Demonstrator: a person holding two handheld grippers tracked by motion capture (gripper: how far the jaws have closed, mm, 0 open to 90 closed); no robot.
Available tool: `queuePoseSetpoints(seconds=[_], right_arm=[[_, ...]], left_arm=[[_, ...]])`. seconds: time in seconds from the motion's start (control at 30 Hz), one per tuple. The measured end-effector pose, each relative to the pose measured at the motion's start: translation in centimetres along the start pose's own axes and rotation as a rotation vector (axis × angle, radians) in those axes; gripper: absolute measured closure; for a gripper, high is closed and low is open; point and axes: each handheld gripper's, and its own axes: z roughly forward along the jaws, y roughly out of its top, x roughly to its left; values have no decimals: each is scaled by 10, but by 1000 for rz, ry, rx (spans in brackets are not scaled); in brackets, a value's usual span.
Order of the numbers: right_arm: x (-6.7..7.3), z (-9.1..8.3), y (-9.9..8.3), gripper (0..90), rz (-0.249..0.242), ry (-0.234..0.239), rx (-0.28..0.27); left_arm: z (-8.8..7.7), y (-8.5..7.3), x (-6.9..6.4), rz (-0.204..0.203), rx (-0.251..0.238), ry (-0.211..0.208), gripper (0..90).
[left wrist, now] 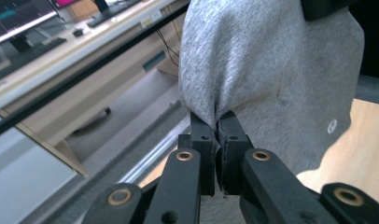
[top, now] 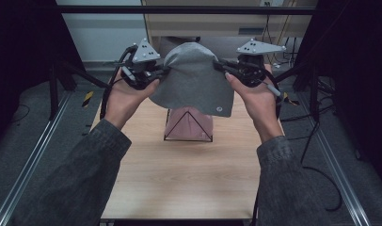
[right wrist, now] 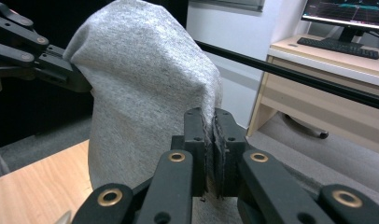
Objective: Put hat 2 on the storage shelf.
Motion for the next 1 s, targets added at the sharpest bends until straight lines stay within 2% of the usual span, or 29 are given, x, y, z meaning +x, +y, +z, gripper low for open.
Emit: queuePoseSetpoints(seconds=[0.17,0.27,0.43,0.57,0.6,0.8,1.0], right_arm=[[-13,8,1,856,17,-12,-19],[-20,13,2,857,26,-12,-35],[-32,35,-6,856,41,-22,3],[-39,49,-12,856,46,-37,29],[-39,49,-12,856,46,-37,29],[-51,63,-19,856,72,-40,30],[-56,72,-26,857,89,-39,42]], left_arm=[[11,4,7,-12,-28,9,873],[17,4,11,-12,-28,15,872],[33,-4,20,-31,-8,13,872],[48,-10,28,-44,12,-13,872],[52,-12,29,-36,17,-3,872],[68,-17,39,-94,-5,11,872],[73,-17,40,-73,15,11,872]])
